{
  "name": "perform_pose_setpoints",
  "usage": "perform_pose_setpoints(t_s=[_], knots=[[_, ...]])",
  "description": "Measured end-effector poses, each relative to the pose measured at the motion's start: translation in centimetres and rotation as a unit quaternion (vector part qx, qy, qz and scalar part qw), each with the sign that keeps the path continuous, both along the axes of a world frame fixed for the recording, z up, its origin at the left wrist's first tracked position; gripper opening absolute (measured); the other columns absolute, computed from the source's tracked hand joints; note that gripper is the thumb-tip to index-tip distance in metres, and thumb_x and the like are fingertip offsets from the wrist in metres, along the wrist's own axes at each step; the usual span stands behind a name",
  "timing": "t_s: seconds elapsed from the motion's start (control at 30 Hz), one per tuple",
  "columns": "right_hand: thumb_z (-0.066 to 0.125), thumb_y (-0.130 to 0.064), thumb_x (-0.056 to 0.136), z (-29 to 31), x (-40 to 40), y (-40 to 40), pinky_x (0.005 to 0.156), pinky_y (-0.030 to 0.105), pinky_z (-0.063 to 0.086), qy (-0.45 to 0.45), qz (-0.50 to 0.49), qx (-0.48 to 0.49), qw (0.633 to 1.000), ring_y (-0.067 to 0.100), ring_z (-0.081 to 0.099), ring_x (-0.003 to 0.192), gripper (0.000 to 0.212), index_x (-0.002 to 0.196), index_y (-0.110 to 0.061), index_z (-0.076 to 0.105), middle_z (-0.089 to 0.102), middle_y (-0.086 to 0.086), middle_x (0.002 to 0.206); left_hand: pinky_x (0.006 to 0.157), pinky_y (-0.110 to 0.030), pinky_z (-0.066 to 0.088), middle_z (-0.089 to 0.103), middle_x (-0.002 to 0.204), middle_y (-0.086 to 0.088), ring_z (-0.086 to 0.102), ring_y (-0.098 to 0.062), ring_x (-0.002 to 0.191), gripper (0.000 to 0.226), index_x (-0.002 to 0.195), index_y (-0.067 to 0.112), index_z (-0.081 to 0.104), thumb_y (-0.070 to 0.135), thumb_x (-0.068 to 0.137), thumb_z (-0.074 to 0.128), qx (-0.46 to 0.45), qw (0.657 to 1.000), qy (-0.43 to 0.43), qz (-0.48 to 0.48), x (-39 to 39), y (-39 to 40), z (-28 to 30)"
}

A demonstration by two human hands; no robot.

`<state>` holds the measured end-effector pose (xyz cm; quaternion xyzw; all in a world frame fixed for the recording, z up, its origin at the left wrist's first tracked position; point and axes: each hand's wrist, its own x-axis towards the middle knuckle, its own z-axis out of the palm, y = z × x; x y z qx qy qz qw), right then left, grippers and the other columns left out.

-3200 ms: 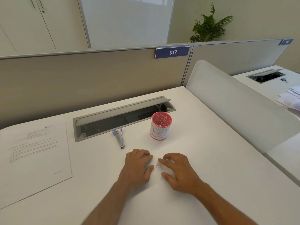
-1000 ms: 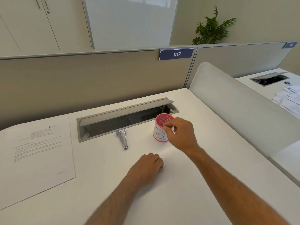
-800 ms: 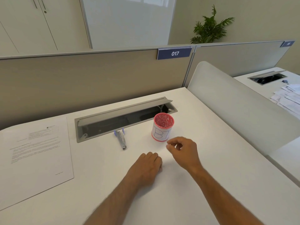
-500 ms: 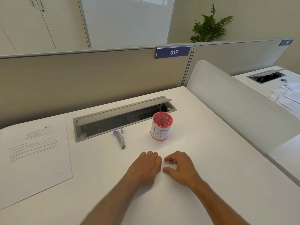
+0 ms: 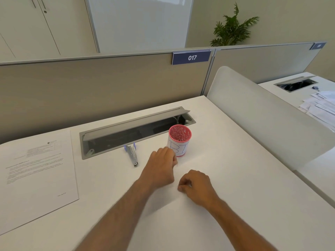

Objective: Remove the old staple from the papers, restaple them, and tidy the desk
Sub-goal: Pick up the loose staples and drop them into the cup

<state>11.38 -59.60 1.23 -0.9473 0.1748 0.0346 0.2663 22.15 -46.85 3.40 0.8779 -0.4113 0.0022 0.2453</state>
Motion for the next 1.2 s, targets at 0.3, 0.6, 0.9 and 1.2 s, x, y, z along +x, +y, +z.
perform_pose_setpoints(t_s=[0.3, 0.6, 0.9, 1.2], knots=[[0.052, -0.021, 0.089, 0.5, 0.0, 0.6, 0.087, 0.035, 0.035, 0.054, 0.062, -0.058, 0.995, 0.015, 0.053, 0.096, 0.012, 0.081, -0.029, 0.054, 0.058, -0.008, 0.098, 0.088, -0.032, 0.045, 0.056, 0.115, 0.0, 0.051, -0.017, 0.101, 0.047, 0.115, 0.019, 0.047, 0.032, 0.077, 0.071, 0.054, 0.994, -0.087, 0.035, 4.1, -3.5, 4.1], [0.046, -0.023, 0.089, 0.5, -0.2, 0.7, 0.081, 0.036, 0.036, 0.036, 0.111, -0.111, 0.987, 0.019, 0.05, 0.094, 0.005, 0.085, -0.025, 0.048, 0.055, -0.003, 0.098, 0.091, -0.038, 0.041, 0.057, 0.117, -0.006, 0.052, -0.023, 0.108, 0.048, 0.12, 0.015, 0.047, 0.033, 0.08, 0.068, 0.118, 0.981, -0.144, 0.061, 5.9, -6.4, 6.3], [0.067, -0.048, 0.081, -0.7, -1.1, 0.5, 0.091, 0.03, 0.038, -0.039, 0.027, -0.007, 0.999, 0.005, 0.054, 0.089, 0.026, 0.102, -0.032, 0.065, 0.06, -0.013, 0.094, 0.095, -0.041, 0.041, 0.058, 0.12, -0.007, 0.054, -0.024, 0.11, 0.048, 0.123, 0.014, 0.048, 0.035, 0.083, 0.066, 0.166, 0.972, -0.156, 0.065, 6.7, -7.0, 6.0], [0.061, -0.035, 0.089, -0.5, 0.0, 1.0, 0.089, 0.035, 0.04, -0.022, 0.031, -0.045, 0.998, 0.011, 0.056, 0.094, 0.011, 0.09, -0.027, 0.068, 0.062, -0.009, 0.096, 0.103, -0.043, 0.038, 0.058, 0.129, -0.007, 0.051, -0.025, 0.12, 0.053, 0.131, 0.016, 0.048, 0.038, 0.086, 0.067, 0.203, 0.967, -0.146, 0.05, 6.9, -7.4, 5.2]])
